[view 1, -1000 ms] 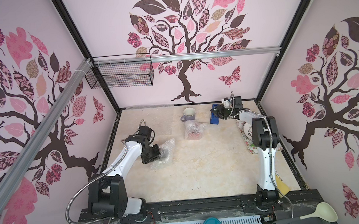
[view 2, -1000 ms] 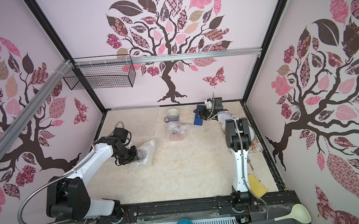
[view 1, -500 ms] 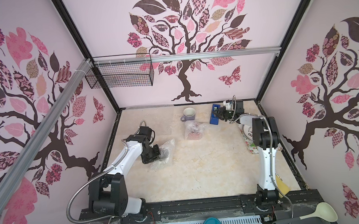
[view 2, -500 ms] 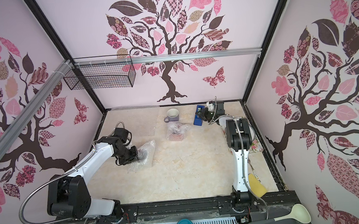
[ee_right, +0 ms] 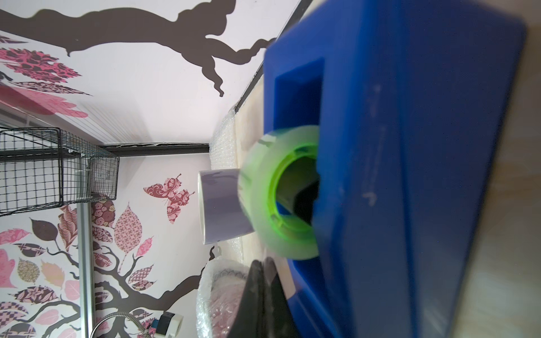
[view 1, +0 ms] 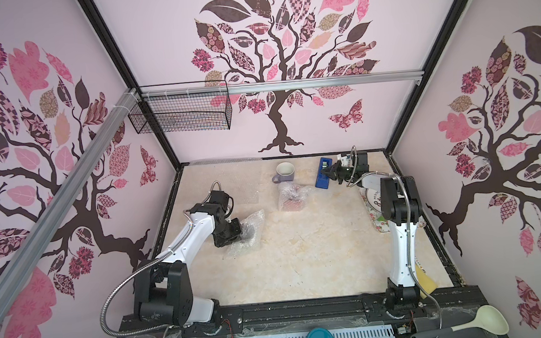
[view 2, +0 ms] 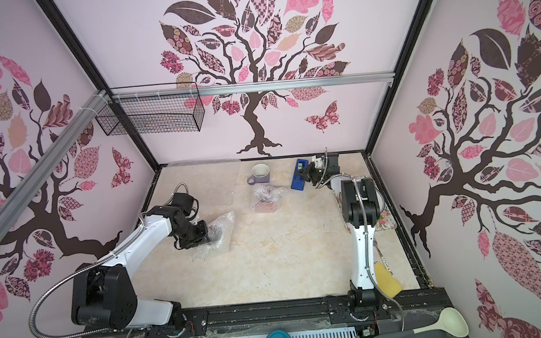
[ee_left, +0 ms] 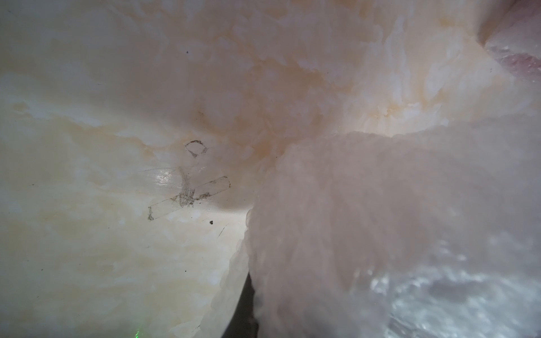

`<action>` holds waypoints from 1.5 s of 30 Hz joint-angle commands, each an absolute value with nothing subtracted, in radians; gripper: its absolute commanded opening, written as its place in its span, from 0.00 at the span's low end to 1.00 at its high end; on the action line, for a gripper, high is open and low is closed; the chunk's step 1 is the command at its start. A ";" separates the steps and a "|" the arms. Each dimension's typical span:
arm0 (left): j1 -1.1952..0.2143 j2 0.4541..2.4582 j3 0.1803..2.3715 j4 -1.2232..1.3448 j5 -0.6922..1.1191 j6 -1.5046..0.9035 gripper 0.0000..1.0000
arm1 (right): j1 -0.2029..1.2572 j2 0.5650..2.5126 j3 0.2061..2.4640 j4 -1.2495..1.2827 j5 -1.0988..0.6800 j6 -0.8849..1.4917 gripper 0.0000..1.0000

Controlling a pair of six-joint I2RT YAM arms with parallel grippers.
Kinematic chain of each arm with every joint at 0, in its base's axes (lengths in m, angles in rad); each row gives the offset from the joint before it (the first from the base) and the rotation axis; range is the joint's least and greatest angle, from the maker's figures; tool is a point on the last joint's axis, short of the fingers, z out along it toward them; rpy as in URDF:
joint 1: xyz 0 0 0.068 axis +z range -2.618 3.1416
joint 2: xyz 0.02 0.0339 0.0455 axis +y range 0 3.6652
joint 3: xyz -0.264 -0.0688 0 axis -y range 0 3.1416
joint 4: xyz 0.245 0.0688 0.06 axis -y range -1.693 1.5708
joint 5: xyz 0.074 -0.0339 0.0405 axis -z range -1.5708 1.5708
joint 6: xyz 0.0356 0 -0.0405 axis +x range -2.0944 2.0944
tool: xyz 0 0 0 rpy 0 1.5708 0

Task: Wrap mugs in bubble wrap
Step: Tear off the tape using the Tape Cutter.

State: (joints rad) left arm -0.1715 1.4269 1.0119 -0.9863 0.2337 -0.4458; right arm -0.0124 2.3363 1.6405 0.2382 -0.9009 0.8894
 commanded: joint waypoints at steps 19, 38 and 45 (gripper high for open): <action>-0.167 1.397 0.942 -0.898 0.344 -0.423 0.00 | -0.051 2.339 2.085 -0.064 -1.025 0.901 0.00; -0.168 1.433 0.956 -0.875 0.369 -0.405 0.00 | 0.053 1.975 1.359 0.361 -0.866 1.095 0.00; -0.168 1.431 0.948 -0.875 0.375 -0.405 0.00 | 0.078 1.919 1.191 0.434 -0.851 1.113 0.00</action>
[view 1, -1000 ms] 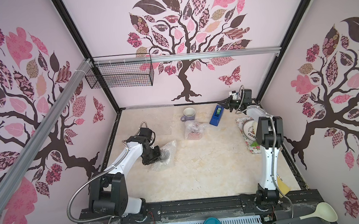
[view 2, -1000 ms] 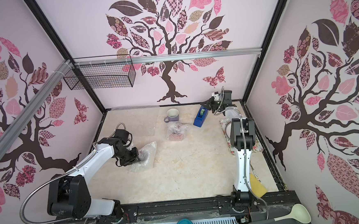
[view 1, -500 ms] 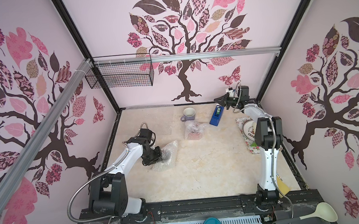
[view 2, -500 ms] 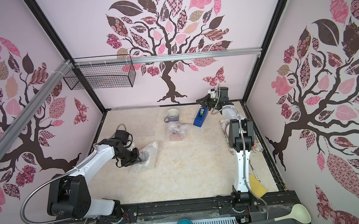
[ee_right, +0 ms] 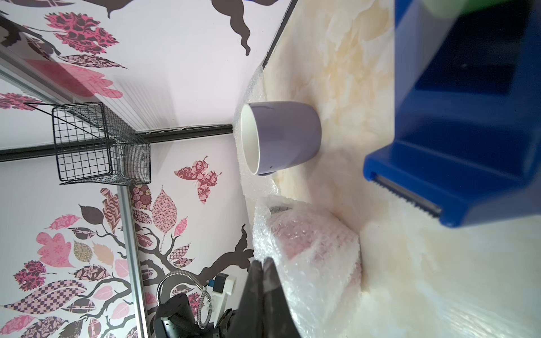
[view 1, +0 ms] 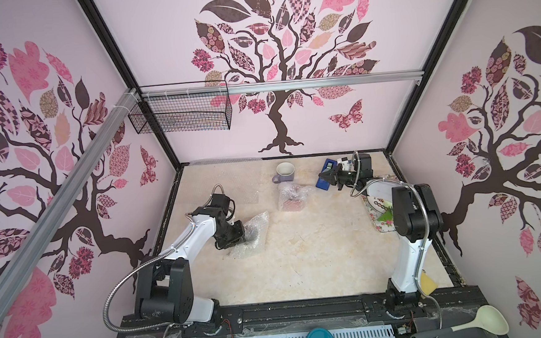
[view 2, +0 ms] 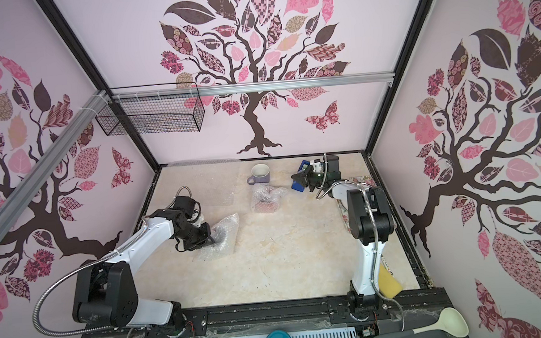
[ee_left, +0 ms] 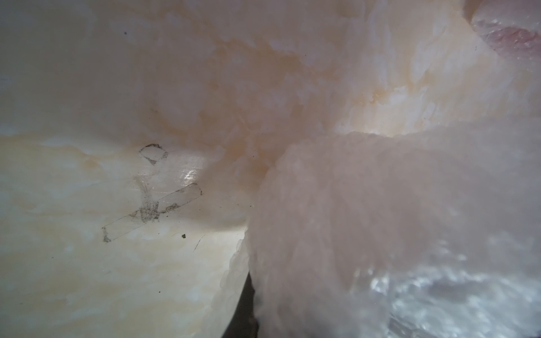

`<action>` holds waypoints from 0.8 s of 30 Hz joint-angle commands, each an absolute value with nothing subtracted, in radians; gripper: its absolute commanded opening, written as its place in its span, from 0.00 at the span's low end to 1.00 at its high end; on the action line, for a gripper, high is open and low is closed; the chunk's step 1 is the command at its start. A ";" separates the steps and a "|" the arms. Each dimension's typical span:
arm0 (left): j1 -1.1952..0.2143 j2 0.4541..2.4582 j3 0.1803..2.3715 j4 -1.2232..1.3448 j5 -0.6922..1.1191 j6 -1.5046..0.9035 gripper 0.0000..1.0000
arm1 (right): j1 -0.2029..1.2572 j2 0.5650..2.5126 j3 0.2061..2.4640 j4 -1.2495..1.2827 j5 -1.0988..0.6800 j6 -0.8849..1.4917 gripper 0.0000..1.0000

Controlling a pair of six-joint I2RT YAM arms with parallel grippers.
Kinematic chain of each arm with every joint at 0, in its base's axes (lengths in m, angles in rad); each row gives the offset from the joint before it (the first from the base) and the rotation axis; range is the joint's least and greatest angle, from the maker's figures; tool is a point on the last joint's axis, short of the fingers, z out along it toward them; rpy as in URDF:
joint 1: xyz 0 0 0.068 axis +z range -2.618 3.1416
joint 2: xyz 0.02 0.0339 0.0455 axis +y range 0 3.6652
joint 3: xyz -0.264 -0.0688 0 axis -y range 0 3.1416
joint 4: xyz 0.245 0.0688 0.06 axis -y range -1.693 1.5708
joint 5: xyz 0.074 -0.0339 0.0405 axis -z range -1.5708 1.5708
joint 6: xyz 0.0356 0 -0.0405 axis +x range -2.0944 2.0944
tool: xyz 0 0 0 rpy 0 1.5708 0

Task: Wrap mugs in bubble wrap
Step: Tear off the tape using the Tape Cutter.

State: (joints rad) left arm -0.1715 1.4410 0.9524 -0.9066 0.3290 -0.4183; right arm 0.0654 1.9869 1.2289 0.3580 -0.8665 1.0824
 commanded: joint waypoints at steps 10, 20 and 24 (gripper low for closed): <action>-0.168 1.424 0.940 -0.874 0.376 -0.399 0.00 | 0.105 1.976 1.125 0.510 -0.854 1.128 0.00; -0.168 1.420 0.931 -0.874 0.377 -0.396 0.00 | 0.113 2.026 1.064 0.558 -0.830 1.132 0.00; -0.169 1.422 0.930 -0.871 0.377 -0.396 0.00 | 0.115 2.058 1.046 0.596 -0.829 1.144 0.00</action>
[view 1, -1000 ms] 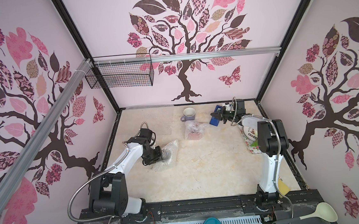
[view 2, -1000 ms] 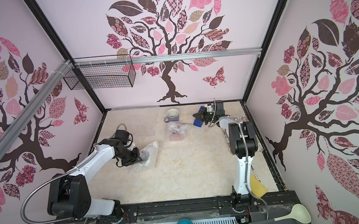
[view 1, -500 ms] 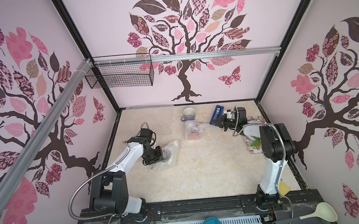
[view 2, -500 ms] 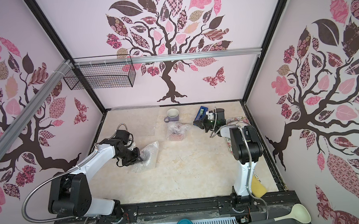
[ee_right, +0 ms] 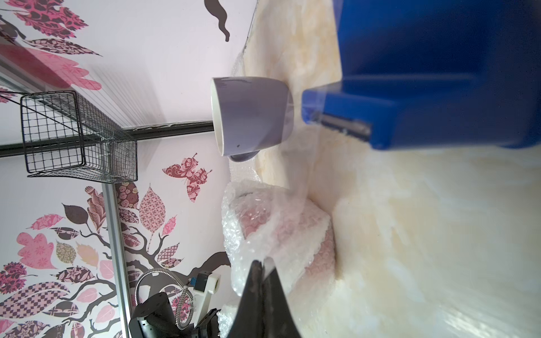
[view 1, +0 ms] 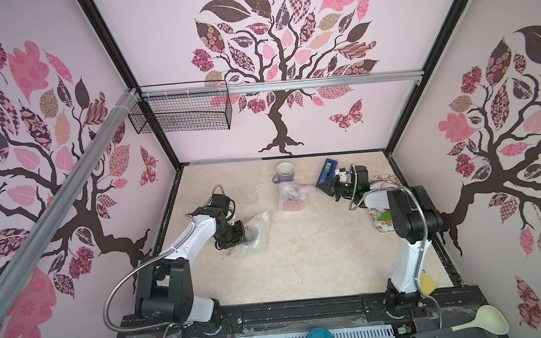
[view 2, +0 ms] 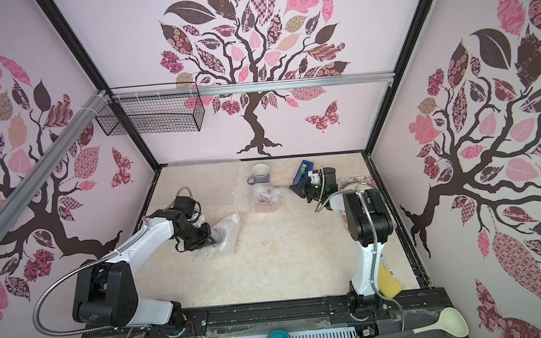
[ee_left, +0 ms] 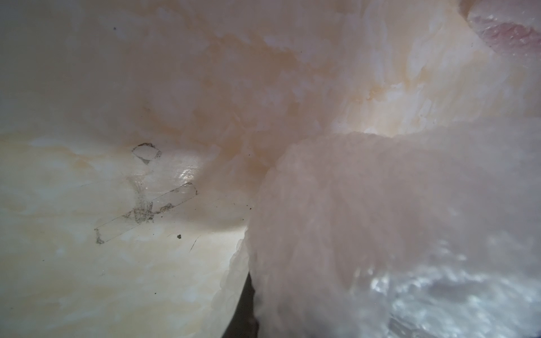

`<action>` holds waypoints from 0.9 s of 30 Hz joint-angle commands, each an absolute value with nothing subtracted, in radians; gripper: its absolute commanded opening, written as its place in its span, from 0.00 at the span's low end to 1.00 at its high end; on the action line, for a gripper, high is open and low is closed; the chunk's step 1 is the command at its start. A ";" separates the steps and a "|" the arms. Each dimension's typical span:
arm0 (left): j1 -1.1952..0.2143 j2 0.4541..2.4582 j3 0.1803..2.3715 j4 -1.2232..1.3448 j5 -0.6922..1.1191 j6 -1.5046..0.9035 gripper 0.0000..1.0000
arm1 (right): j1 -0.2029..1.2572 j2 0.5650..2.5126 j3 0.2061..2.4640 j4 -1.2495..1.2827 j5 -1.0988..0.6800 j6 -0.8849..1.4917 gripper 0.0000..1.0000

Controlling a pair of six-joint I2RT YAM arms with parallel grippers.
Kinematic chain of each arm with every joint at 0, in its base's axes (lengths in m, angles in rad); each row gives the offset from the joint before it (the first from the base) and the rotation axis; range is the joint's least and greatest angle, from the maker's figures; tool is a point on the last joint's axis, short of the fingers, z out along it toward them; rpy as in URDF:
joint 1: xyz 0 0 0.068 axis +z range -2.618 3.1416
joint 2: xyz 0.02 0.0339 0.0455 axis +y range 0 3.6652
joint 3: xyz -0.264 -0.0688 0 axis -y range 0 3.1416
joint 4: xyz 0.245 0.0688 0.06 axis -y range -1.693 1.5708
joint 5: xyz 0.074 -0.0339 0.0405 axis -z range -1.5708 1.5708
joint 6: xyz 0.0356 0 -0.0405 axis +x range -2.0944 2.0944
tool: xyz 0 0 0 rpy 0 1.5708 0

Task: Wrap mugs in bubble wrap
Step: Tear off the tape using the Tape Cutter.

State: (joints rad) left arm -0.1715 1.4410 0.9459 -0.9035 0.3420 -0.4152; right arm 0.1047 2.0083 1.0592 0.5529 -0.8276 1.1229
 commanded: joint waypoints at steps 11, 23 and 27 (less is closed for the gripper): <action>-0.168 1.423 0.926 -0.873 0.375 -0.394 0.00 | 0.118 2.141 1.043 0.637 -0.803 1.152 0.00; -0.168 1.423 0.926 -0.878 0.369 -0.391 0.00 | 0.123 2.214 1.052 0.615 -0.657 1.225 0.00; -0.168 1.416 0.919 -0.881 0.367 -0.395 0.00 | 0.126 2.212 1.004 0.629 -0.566 1.295 0.00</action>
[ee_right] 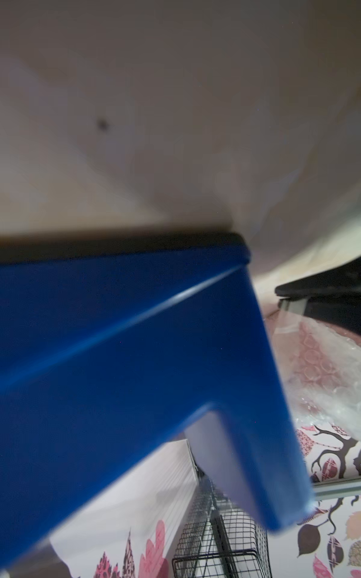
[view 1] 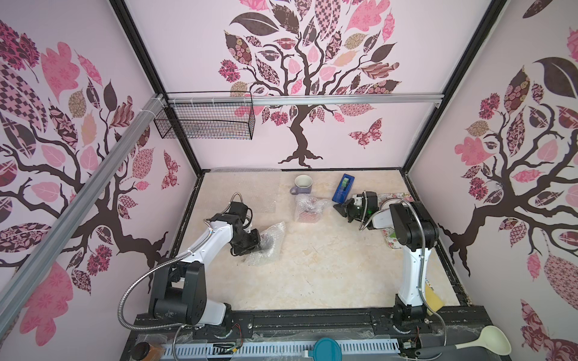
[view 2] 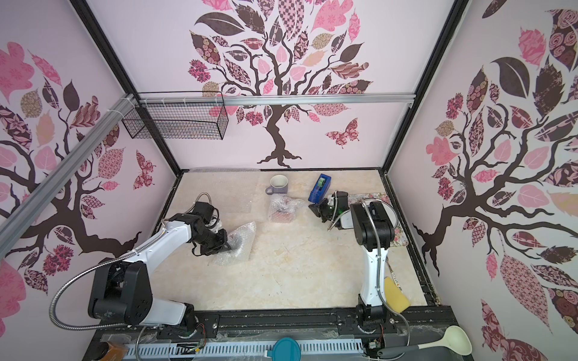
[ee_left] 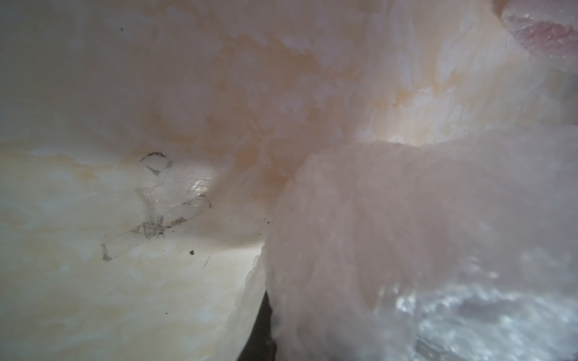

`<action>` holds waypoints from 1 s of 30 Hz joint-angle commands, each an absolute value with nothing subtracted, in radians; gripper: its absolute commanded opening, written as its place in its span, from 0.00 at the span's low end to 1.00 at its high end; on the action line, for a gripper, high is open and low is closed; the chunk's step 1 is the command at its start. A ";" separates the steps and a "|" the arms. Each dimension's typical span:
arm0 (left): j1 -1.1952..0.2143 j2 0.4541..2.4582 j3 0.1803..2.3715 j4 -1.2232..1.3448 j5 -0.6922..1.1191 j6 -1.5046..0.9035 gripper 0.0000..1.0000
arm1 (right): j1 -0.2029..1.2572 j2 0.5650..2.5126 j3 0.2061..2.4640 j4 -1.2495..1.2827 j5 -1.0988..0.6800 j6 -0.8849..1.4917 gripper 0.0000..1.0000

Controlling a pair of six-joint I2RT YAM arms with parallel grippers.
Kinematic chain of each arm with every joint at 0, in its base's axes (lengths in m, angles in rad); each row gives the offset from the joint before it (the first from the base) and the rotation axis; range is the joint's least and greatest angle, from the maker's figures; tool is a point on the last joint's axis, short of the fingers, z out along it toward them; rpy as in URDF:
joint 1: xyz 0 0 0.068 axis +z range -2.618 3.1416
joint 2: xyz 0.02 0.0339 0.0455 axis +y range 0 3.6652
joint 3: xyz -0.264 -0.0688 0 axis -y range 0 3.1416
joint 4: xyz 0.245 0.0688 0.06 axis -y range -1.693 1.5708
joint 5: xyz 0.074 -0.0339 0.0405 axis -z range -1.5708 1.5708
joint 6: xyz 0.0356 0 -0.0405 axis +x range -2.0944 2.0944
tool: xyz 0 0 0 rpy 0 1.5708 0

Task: Wrap mugs in bubble wrap
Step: Tear off the tape using the Tape Cutter.

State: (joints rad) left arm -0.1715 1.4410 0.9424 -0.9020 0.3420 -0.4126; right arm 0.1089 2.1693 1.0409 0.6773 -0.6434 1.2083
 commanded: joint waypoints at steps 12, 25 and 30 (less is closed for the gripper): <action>-0.168 1.408 0.899 -0.866 0.364 -0.413 0.00 | 0.244 2.246 0.862 0.783 -0.374 1.571 0.00; -0.185 1.401 0.899 -0.865 0.358 -0.425 0.00 | 0.314 2.184 0.789 0.661 -0.222 1.757 0.00; -0.192 1.387 0.888 -0.865 0.357 -0.436 0.00 | 0.366 2.169 0.771 0.637 -0.176 1.860 0.00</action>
State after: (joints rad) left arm -0.1860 1.4273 0.9066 -0.8902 0.3363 -0.4263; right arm 0.3107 2.1113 0.8494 0.9195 -0.2016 1.5959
